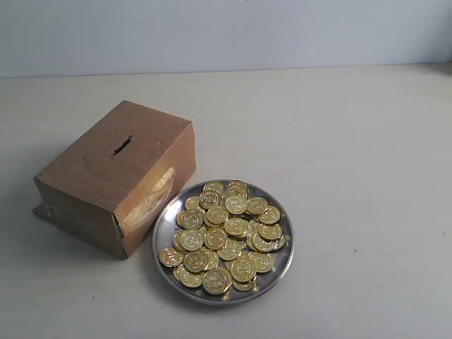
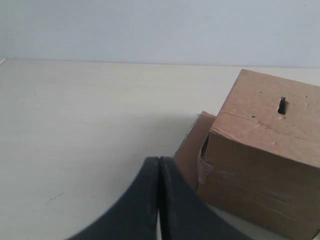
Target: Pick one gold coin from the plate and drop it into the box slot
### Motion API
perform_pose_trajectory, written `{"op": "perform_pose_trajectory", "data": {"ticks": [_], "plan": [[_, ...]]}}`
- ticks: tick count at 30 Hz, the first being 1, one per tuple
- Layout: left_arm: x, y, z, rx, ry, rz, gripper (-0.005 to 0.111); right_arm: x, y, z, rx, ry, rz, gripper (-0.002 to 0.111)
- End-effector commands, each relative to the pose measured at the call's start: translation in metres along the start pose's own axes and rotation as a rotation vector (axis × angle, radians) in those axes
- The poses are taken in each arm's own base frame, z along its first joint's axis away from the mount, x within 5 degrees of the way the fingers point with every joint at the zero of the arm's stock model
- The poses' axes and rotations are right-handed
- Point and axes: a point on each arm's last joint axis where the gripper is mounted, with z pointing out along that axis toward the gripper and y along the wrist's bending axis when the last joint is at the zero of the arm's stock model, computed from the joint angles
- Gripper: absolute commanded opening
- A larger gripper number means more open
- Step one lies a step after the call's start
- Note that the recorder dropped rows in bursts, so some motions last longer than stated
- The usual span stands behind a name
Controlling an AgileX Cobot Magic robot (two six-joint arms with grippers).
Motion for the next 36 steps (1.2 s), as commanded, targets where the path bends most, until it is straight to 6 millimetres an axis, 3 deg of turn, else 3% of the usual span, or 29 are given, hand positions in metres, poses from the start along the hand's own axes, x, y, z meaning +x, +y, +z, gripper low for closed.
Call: {"op": "perform_pose_trajectory", "data": {"ticks": [1, 8, 13, 18, 28, 32, 36], "plan": [[-0.001, 0.000, 0.000, -0.001, -0.010, -0.008, 0.000, -0.003, -0.001, 0.000, 0.014, -0.052, -0.016, 0.000], [-0.001, 0.000, 0.000, -0.001, -0.010, -0.008, 0.000, -0.011, -0.002, -0.001, 0.027, -0.137, -0.019, 0.000], [-0.001, 0.000, 0.000, -0.001, -0.010, -0.008, 0.000, -0.017, -0.003, -0.002, 0.051, -0.196, -0.111, 0.000], [-0.001, 0.000, 0.000, -0.001, -0.010, -0.008, 0.000, -0.029, -0.005, -0.005, 0.046, -0.340, 0.044, 0.000], [-0.001, 0.000, 0.000, -0.001, -0.010, -0.008, 0.000, -0.032, -0.005, -0.006, 0.051, -0.379, 0.063, 0.000], [-0.001, 0.000, 0.000, -0.001, -0.010, -0.008, 0.000, -0.035, -0.007, -0.008, 0.019, -0.418, 0.284, 0.000], [-0.001, 0.000, 0.000, -0.001, -0.010, -0.008, 0.000, -0.035, -0.008, -0.008, -0.037, -0.432, 0.618, 0.000]]}}
